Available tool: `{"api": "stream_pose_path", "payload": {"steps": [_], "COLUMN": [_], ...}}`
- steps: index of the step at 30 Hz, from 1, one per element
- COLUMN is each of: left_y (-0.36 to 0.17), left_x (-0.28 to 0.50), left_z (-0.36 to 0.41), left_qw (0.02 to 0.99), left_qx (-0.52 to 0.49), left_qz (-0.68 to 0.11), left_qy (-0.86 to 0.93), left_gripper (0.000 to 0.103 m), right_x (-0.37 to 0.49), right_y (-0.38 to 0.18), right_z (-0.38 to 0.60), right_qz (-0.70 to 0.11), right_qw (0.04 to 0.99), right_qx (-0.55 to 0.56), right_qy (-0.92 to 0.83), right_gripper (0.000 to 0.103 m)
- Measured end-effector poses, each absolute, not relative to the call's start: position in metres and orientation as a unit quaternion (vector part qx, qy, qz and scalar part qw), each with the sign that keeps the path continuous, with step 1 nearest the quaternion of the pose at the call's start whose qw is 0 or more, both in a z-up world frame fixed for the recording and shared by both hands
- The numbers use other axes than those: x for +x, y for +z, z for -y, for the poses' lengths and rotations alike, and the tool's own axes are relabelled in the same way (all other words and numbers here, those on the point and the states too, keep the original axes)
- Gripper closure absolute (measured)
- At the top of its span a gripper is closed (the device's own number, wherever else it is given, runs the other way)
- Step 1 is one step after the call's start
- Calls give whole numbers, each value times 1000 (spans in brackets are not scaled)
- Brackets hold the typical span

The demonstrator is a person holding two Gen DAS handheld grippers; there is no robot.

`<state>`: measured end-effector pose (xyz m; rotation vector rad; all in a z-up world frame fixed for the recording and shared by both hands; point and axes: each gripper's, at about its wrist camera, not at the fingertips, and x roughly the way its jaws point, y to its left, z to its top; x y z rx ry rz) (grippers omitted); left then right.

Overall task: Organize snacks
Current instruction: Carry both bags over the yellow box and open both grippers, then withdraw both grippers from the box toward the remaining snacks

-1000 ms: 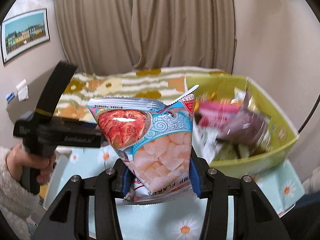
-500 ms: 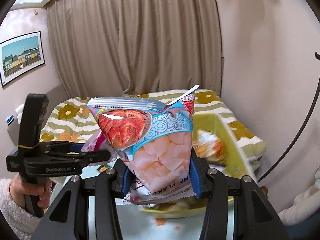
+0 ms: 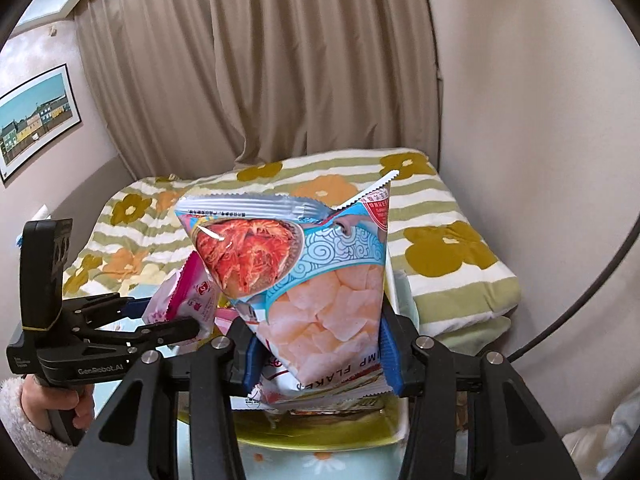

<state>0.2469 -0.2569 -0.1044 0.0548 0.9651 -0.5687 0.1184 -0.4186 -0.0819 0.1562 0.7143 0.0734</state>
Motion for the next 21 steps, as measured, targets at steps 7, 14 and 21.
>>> {"api": "stream_pose_path", "payload": {"steps": [7,14,21], "left_y": [-104,-101,-95], "left_x": [244,229,217], "left_z": [253,231,204], "left_qw": [847,859,868], "left_qx": [27,8,-29], "left_qz": [-469,-464,-454], "left_qy": [-250,-218,-199], "left_gripper": [0,0,0], "right_x": [127,143,165], "right_y": [-92,-106,-123], "right_z": [430,427,421], "right_qz": [-367,-391,-419], "right_qw": [924,913,901], "right_qx": [95,90,86], "right_qy": [58,71,70], "right_gripper": [59,59,30]}}
